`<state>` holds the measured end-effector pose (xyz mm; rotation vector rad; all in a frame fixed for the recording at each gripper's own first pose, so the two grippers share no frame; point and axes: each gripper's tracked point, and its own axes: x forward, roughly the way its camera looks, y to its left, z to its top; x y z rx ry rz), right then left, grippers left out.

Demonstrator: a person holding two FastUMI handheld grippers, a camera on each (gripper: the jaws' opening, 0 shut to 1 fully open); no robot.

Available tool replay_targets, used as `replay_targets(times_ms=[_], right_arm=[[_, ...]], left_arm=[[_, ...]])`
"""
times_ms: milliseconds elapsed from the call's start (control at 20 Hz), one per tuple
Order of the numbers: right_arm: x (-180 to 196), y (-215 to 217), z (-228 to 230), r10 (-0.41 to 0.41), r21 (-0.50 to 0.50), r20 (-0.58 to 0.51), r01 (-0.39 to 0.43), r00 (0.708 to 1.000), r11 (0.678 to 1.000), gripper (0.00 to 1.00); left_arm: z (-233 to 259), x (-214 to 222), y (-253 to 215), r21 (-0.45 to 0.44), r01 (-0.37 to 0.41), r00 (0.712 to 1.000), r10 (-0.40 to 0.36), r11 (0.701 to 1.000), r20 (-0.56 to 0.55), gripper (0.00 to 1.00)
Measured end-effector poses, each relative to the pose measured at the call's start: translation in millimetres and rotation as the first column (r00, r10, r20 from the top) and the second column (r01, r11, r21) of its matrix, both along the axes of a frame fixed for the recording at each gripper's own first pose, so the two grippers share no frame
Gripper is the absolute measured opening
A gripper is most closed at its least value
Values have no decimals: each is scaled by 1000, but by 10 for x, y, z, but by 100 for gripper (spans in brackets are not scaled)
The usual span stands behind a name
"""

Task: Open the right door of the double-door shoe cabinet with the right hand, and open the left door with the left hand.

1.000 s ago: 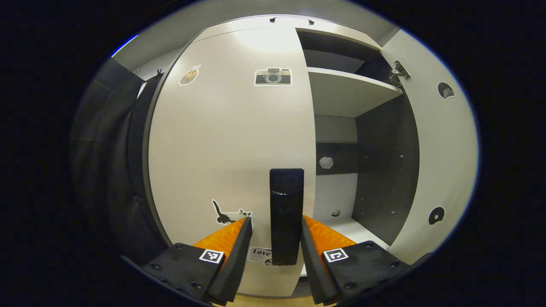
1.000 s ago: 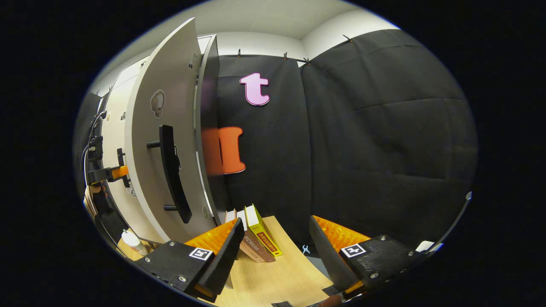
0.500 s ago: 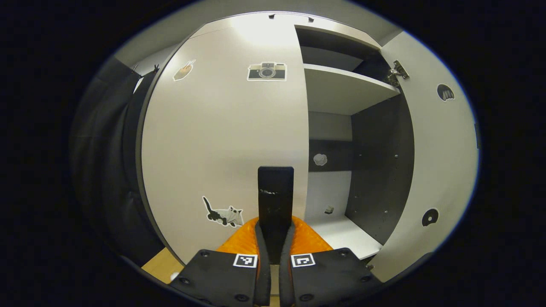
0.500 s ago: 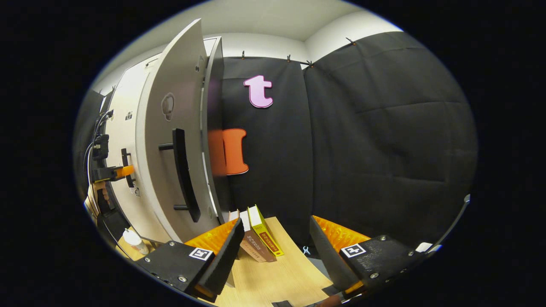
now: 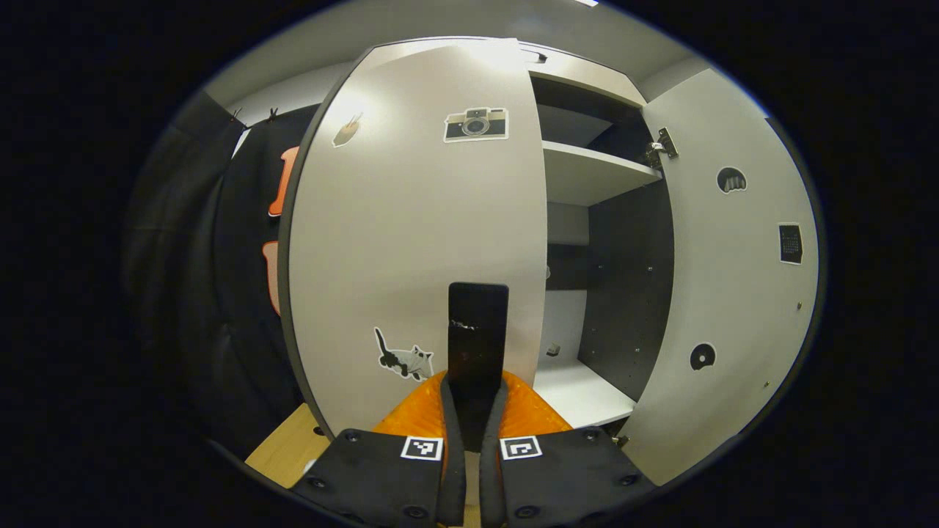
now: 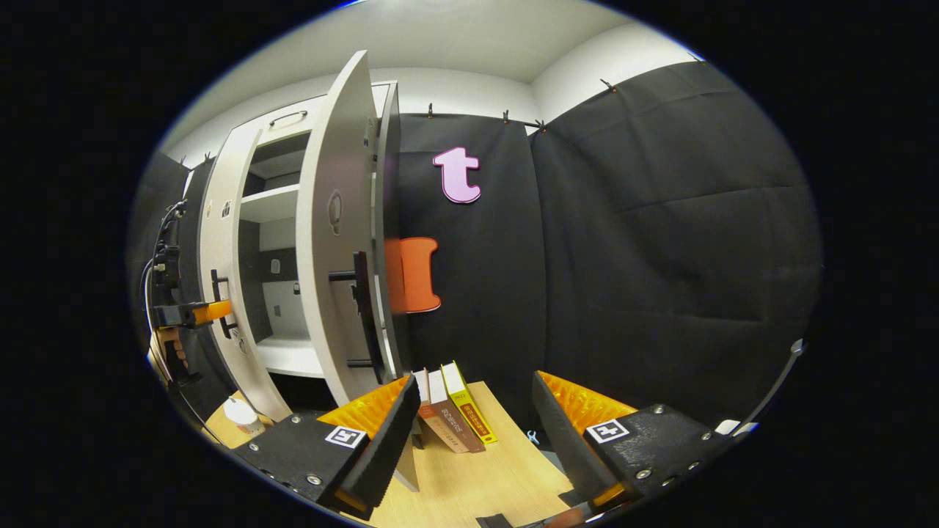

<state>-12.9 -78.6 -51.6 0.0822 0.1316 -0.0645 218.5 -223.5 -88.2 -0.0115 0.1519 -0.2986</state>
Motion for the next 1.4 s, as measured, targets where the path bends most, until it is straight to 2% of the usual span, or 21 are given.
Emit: replay_targets(times_ms=[400,650,1100,1150,1200,1250,1300,1400], right_arm=[[-253,257,120,37,-16,14,-37,999,999,100],[-276,428,205,65,-7,29,-65,997,998,100],[-267,769,314,113,-3,43,-113,993,994,100],[-271,807,334,118,-3,45,-118,992,993,100],[-269,852,345,123,-3,47,-123,991,992,94],[-277,884,360,127,-4,49,-126,991,992,100],[-280,908,368,128,-5,51,-128,990,992,94],[-296,957,392,133,-5,55,-133,990,991,93]], left_arm=[[6,-146,126,-12,0,1000,0,1000,-20,14],[23,-229,202,-23,-2,1000,2,1000,-29,14],[49,-304,482,6,-70,997,70,998,-25,13],[48,-302,503,21,-77,997,77,997,-17,9],[41,-307,550,34,-84,996,84,996,-13,9],[49,-300,599,40,-87,996,87,995,-10,9],[57,-295,625,41,-88,996,89,995,-9,9],[64,-299,641,30,-94,995,95,995,-9,9]])
